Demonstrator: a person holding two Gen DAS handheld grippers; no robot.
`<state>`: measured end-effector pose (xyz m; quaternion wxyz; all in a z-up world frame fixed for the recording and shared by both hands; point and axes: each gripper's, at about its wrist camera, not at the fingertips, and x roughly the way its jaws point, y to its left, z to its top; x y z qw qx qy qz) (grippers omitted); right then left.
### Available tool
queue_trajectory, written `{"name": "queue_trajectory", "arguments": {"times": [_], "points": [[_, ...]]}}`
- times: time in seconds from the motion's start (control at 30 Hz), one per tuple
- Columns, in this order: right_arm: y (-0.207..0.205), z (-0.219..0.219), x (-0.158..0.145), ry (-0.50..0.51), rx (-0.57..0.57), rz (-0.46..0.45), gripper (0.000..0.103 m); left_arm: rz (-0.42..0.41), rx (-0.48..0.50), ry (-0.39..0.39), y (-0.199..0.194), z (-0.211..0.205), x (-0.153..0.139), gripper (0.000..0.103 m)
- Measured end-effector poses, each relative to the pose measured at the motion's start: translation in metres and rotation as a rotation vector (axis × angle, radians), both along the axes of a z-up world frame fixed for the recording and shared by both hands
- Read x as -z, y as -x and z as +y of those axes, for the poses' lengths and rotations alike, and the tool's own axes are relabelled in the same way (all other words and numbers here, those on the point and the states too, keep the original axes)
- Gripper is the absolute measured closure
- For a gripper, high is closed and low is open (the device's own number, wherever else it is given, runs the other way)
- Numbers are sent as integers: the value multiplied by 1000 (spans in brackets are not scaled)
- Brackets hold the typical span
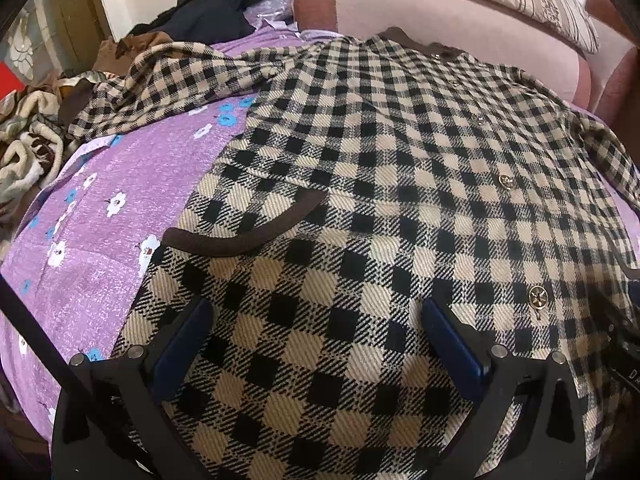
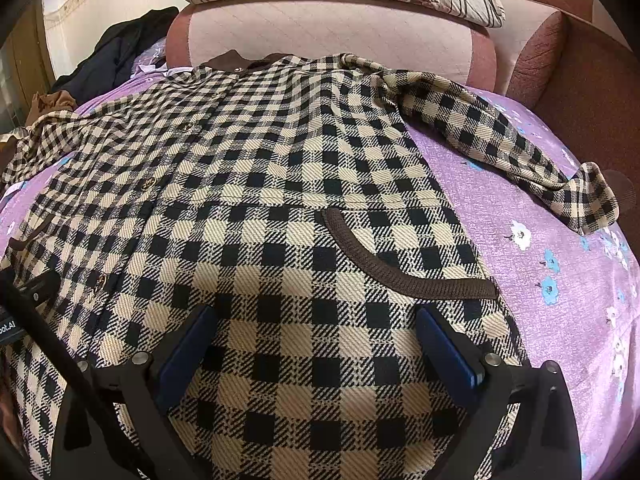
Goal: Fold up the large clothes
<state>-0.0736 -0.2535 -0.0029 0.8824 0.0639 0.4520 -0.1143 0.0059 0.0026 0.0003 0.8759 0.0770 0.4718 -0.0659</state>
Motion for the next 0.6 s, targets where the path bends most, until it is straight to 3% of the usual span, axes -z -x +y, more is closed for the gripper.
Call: {"name": "queue_trajectory", "arguments": {"times": [0.33, 0.6], "points": [[-5, -3, 0, -28, -8, 26, 0, -15, 16, 15, 2, 2, 1, 0], [7, -14, -6, -145, -12, -35, 0, -62, 11, -18, 11, 0, -4, 0]]}}
